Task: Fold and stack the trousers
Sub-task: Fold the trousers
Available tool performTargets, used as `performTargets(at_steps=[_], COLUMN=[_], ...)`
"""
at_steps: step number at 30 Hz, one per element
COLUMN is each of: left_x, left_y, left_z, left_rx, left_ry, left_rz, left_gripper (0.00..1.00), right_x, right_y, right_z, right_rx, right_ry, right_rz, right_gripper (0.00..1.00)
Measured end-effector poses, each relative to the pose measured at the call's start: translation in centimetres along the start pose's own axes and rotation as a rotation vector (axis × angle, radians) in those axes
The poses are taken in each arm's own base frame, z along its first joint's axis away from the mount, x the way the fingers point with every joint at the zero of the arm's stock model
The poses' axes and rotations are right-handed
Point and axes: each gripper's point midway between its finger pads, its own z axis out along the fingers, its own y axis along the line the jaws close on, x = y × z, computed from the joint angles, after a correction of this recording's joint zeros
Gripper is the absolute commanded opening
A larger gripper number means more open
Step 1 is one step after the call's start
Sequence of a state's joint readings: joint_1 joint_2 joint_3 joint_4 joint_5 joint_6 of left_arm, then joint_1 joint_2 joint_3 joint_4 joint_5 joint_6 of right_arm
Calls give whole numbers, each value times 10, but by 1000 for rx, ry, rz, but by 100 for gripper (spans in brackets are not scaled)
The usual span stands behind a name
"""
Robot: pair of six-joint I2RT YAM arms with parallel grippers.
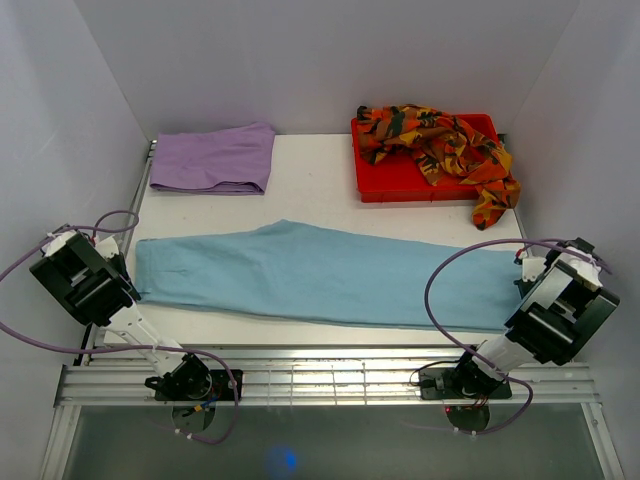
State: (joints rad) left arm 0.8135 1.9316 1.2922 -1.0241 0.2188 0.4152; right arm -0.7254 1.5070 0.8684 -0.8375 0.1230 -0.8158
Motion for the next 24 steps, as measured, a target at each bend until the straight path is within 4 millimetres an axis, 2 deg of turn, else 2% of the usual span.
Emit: performTargets(at_steps=[9,11,12,13,14,15,16,17,18,19,20,24], left_x=[0,0,0,0,0,-1,-2,-3,-4,-7,-8,-19], left_y=[0,0,-1,-1,-1,-2,-2,-3,-4,-5,-8,-23], left_z=[0,0,-1,-1,-1,-2,-2,-3,-4,-5,-8,-30], left_rx=[-1,0,1,3,7,12,20,26,32,42,52,91], left_ry=[2,2,2,2,-1,-4,-10,-16,-26,-42,-56,-157], left_rz=[-6,-6,-5,-3,5,17,34,48,66,88,97,163], left_gripper=[0,0,5,12,20,36,44,49,66,68,76,79], right_x=[8,8,7,6,4,1,-2,-7,-13,-22,-28,-51], right_y=[-4,-4,-4,-4,-5,-8,-11,-15,-18,-22,-25,-27], right_z=[8,8,8,7,7,7,5,3,-1,-7,-11,-23], right_rx=[25,16,7,-3,-7,-8,-7,-5,-4,-2,1,-25], right_ry=[45,52,56,59,59,53,43,22,-2,-31,-55,-154], right_rz=[-16,-13,-7,-3,5,8,11,17,22,30,38,72], right_gripper=[8,22,32,48,55,59,62,63,63,63,64,60])
